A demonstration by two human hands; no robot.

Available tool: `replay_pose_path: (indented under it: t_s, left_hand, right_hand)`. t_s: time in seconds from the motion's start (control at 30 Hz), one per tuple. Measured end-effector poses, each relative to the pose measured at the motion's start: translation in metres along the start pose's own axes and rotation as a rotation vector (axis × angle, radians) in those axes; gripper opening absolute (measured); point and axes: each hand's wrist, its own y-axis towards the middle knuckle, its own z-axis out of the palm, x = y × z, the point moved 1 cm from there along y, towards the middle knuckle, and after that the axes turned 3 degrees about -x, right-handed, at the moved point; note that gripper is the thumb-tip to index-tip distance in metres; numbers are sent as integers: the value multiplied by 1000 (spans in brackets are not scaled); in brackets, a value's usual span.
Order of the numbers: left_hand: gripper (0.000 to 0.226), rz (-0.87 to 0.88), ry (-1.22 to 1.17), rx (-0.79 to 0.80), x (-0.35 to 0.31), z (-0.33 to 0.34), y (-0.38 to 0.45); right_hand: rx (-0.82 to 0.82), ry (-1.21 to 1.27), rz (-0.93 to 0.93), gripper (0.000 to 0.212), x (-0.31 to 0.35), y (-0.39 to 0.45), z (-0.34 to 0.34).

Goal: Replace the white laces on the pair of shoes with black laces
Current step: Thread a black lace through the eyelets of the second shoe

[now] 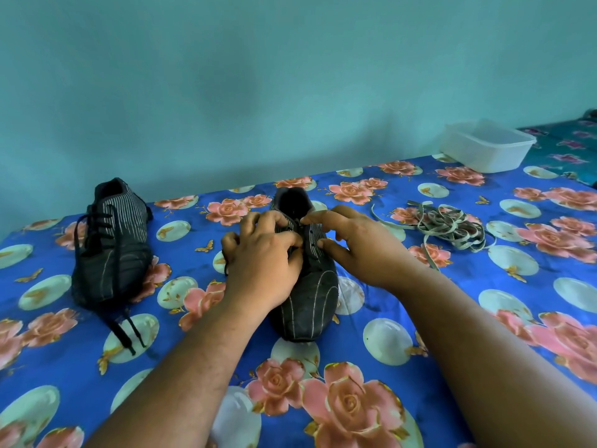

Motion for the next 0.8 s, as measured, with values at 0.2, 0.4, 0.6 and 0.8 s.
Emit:
replay_pose_path:
  t_s: [0.2,0.4,0.6,0.8]
  left_hand:
    - [11,-86,-142,-21,1,4,0]
    - [12,-125,-168,-6,4,8,1]
    - [10,-118,-210,-34,7,14,0]
    - [12,-88,-344,-178,11,12,-4]
  right_hand:
    - [-31,146,99,29,-9,2,0]
    - [-40,294,145,13,-10,2,-1]
    - [-64,268,165,4,2,2,1]
    - [-133,584,432,8,-9,3,-14]
